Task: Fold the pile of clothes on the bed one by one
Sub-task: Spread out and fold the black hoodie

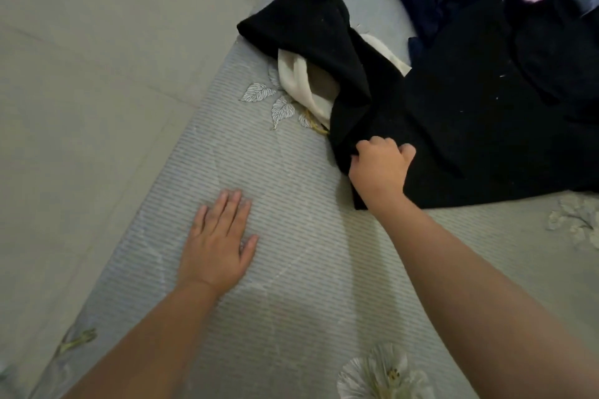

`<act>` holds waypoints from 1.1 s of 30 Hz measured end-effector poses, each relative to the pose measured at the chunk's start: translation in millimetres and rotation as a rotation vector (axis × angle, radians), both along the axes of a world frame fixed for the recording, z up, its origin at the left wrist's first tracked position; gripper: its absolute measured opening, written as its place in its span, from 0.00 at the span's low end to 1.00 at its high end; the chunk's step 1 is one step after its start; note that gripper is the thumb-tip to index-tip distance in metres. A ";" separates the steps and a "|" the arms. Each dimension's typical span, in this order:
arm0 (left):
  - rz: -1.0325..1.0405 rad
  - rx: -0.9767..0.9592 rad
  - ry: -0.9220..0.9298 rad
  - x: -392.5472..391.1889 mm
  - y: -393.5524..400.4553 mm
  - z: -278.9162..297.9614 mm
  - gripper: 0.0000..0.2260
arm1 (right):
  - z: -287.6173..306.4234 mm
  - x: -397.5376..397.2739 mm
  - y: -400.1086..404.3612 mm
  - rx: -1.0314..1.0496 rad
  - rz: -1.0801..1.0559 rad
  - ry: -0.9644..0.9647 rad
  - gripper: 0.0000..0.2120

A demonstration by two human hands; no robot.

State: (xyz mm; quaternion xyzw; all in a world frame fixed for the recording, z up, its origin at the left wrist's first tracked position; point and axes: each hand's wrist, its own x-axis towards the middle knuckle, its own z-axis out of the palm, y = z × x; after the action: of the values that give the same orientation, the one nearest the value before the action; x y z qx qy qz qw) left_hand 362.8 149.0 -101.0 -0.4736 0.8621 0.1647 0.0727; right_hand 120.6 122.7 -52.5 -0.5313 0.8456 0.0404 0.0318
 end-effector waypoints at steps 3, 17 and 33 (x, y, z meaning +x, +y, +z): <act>-0.024 0.056 0.034 2.4 3.4 6.9 0.35 | 19.8 -15.5 33.3 -0.127 -0.083 -0.077 0.08; -0.532 -0.045 0.104 -144.3 95.0 83.2 0.34 | 84.7 -23.9 342.5 0.455 0.135 -0.289 0.06; -0.456 0.009 -0.236 -151.0 162.0 54.3 0.09 | 45.4 -121.4 236.5 0.520 0.571 0.077 0.19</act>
State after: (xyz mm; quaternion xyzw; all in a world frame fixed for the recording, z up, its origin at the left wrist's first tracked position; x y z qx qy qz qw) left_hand 211.9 311.1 -46.7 -0.2826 0.9315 0.0915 0.2100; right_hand -0.8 359.2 -7.1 -0.7178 0.6257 0.2804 0.1213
